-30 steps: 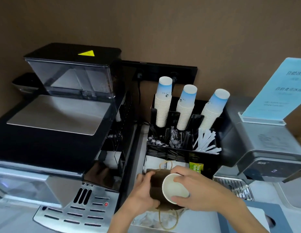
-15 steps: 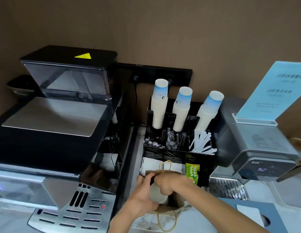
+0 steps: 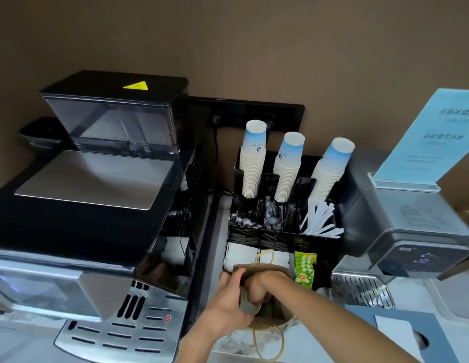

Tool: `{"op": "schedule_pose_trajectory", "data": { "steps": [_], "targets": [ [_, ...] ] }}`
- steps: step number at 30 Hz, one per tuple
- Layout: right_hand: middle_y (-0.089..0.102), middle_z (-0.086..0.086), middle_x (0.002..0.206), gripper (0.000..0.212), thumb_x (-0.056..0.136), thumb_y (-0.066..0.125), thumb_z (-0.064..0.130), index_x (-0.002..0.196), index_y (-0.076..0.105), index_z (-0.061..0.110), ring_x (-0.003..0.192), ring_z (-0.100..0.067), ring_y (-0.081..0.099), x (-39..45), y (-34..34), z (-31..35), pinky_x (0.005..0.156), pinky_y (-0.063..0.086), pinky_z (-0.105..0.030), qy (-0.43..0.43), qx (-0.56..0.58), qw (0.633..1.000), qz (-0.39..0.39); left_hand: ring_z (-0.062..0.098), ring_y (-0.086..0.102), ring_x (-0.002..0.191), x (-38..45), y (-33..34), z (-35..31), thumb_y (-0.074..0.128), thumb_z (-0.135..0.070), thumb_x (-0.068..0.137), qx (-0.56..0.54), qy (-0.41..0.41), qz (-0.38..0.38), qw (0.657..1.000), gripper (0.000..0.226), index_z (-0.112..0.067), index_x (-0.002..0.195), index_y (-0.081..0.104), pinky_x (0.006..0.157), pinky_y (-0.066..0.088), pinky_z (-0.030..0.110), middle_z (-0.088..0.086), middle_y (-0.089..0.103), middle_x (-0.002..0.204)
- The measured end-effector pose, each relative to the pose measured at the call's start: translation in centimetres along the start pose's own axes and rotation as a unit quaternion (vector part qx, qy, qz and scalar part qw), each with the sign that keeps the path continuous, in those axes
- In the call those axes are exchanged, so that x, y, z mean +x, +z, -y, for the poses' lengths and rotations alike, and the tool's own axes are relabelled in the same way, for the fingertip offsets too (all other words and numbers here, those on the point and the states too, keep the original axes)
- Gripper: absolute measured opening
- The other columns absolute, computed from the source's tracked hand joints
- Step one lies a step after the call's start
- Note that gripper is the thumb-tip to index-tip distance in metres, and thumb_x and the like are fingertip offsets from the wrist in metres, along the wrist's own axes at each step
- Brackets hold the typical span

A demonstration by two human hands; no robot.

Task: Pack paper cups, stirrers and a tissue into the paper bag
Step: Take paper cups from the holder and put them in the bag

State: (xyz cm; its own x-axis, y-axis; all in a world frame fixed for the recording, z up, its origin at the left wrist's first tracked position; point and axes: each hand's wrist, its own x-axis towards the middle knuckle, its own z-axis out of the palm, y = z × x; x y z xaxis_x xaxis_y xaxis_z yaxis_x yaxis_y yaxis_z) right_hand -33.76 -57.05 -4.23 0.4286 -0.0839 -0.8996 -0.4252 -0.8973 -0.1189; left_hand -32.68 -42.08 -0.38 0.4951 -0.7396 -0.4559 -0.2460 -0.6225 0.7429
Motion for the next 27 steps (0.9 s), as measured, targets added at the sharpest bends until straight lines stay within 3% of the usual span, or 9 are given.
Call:
{"op": "schedule_pose_trajectory", "data": {
  "steps": [3,8,13,15,19,21,23,25,27],
  "targets": [
    [0.054,-0.018,0.11,0.045,0.083,0.046,-0.001,0.128,0.055,-0.004,0.092,-0.032,0.055,-0.5,-0.4,-0.1,0.079,0.048,-0.041,0.011,0.005,1.0,0.02,0.009,0.041,0.118,0.2,0.0,0.0,0.074,-0.016,0.073,0.001,0.001,0.001,1.0,0.101,-0.029,0.152,0.013,0.099,0.035,0.016,-0.005,0.027,0.127],
    [0.053,-0.019,0.109,0.043,0.076,0.045,-0.006,0.117,0.056,-0.003,0.092,-0.032,0.055,-1.5,-0.9,0.0,0.08,0.047,-0.043,0.017,0.001,0.998,0.06,0.007,0.043,0.112,0.5,0.0,-0.2,0.074,-0.02,0.073,0.015,0.004,-0.003,1.0,0.096,-0.029,0.15,0.018,0.095,0.034,0.016,-0.006,0.027,0.121],
    [0.053,-0.015,0.09,0.029,0.077,0.044,-0.006,0.103,0.054,0.001,0.071,-0.026,0.049,-1.5,-1.0,-0.2,0.062,0.041,-0.032,0.011,0.011,0.999,0.043,0.014,0.045,0.118,0.4,0.0,-0.6,0.073,-0.018,0.074,0.027,0.0,-0.001,1.0,0.094,-0.029,0.15,0.019,0.1,0.038,0.02,-0.003,0.028,0.128],
    [0.05,-0.013,0.087,0.029,0.078,0.045,-0.008,0.105,0.05,0.003,0.07,-0.024,0.046,-1.5,-0.8,-0.1,0.062,0.04,-0.031,0.006,0.012,0.999,0.047,0.013,0.044,0.117,0.4,-0.1,-0.8,0.074,-0.016,0.074,0.024,-0.002,0.002,1.0,0.093,-0.028,0.149,0.02,0.097,0.037,0.018,-0.003,0.028,0.129],
    [0.052,-0.017,0.096,0.036,0.075,0.045,-0.007,0.108,0.057,-0.002,0.07,-0.027,0.051,-1.4,-0.9,-0.7,0.065,0.045,-0.035,0.016,0.012,0.998,0.051,0.011,0.041,0.117,0.3,-0.5,-1.0,0.074,-0.01,0.074,0.018,-0.01,0.024,1.0,0.096,-0.029,0.15,0.019,0.106,0.037,0.023,-0.003,0.027,0.125],
    [0.055,-0.018,0.106,0.047,0.077,0.045,-0.005,0.123,0.056,-0.005,0.079,-0.03,0.056,-1.7,-1.1,-1.0,0.067,0.047,-0.037,0.019,-0.008,0.998,0.051,0.013,0.04,0.122,0.2,-0.5,-1.1,0.074,-0.01,0.074,0.015,-0.012,0.031,0.999,0.097,-0.03,0.151,0.018,0.11,0.038,0.027,-0.002,0.027,0.126],
    [0.054,-0.017,0.132,0.058,0.082,0.047,0.002,0.14,0.05,0.006,0.11,-0.035,0.058,-2.1,-1.4,-1.1,0.085,0.05,-0.042,0.012,-0.051,0.998,0.037,0.013,0.04,0.122,0.2,-0.5,-1.3,0.074,-0.01,0.074,0.013,-0.01,0.034,0.999,0.097,-0.031,0.15,0.017,0.111,0.038,0.028,-0.003,0.027,0.126],
    [0.043,-0.01,0.151,0.06,0.09,0.05,0.014,0.149,0.041,0.02,0.133,-0.034,0.046,-3.3,-1.7,-1.2,0.104,0.046,-0.046,-0.025,-0.086,0.996,0.011,0.012,0.04,0.121,0.3,-0.5,-1.4,0.074,-0.011,0.074,0.013,-0.01,0.035,0.999,0.097,-0.031,0.15,0.017,0.11,0.039,0.028,-0.003,0.027,0.124],
    [0.043,-0.007,0.153,0.056,0.093,0.05,0.022,0.148,0.04,0.024,0.135,-0.033,0.044,-5.0,-2.3,-1.6,0.108,0.044,-0.049,-0.066,-0.09,0.994,-0.009,0.013,0.038,0.124,0.5,-0.5,-1.3,0.075,-0.011,0.074,0.014,-0.016,0.041,0.999,0.1,-0.03,0.151,0.014,0.111,0.038,0.029,-0.003,0.025,0.128]
  ]
}}
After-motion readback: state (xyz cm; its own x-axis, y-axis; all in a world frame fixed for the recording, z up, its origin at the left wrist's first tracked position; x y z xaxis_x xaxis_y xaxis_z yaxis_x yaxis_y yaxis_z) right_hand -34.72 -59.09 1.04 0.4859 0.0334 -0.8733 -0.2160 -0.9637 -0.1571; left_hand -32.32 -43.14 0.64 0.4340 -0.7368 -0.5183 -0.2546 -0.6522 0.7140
